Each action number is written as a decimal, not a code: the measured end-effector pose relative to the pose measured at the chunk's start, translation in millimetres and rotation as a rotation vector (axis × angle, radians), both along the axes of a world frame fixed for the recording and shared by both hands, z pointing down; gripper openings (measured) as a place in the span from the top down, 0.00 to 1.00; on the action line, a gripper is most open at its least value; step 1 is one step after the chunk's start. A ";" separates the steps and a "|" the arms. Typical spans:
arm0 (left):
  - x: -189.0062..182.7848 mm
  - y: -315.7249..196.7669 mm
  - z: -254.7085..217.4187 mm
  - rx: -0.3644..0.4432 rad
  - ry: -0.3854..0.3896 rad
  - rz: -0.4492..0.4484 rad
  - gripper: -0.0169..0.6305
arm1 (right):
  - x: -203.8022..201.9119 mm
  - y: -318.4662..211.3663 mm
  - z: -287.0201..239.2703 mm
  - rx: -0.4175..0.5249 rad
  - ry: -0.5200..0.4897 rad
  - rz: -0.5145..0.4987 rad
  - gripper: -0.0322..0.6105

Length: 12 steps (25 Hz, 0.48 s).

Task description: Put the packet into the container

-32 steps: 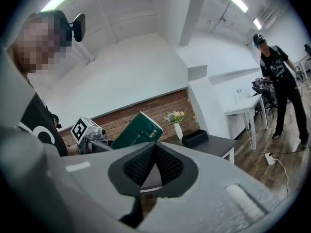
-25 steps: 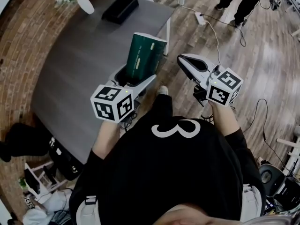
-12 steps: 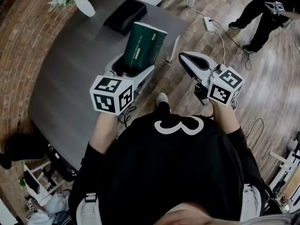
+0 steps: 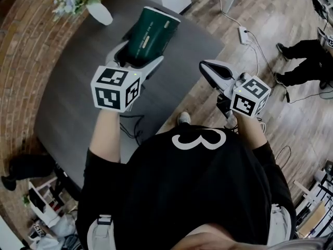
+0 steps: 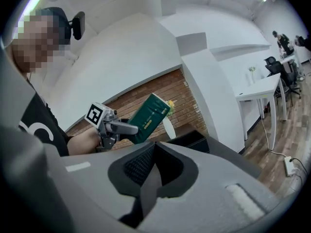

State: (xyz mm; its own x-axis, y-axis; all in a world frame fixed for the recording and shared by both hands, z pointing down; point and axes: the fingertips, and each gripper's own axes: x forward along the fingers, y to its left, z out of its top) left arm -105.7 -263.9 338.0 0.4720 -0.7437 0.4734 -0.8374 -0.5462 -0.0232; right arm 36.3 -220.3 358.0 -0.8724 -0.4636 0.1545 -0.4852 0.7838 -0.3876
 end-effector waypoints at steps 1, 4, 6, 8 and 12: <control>-5.9 -11.7 0.2 0.004 -0.020 -0.002 0.28 | -3.6 -4.8 2.5 -0.006 0.002 -0.009 0.95; -21.8 -42.9 6.1 0.003 -0.071 -0.001 0.28 | -11.1 -17.4 10.4 -0.025 0.019 -0.025 0.95; -30.0 -60.9 12.8 0.001 -0.097 0.010 0.28 | -13.4 -26.0 14.7 -0.037 0.027 -0.028 0.95; -34.9 -76.6 23.7 -0.013 -0.104 0.027 0.28 | -14.2 -32.4 20.3 -0.052 0.038 -0.032 0.95; -43.6 -106.0 53.0 -0.055 -0.137 0.051 0.28 | -14.3 -42.7 33.3 -0.079 0.063 -0.036 0.95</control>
State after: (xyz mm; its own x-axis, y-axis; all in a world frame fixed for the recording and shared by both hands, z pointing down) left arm -149.3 -369.9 391.0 0.4367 -0.6916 0.5753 -0.7994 -0.5917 -0.1046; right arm 22.0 -263.0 391.3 -0.8758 -0.4161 0.2447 -0.4825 0.7696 -0.4182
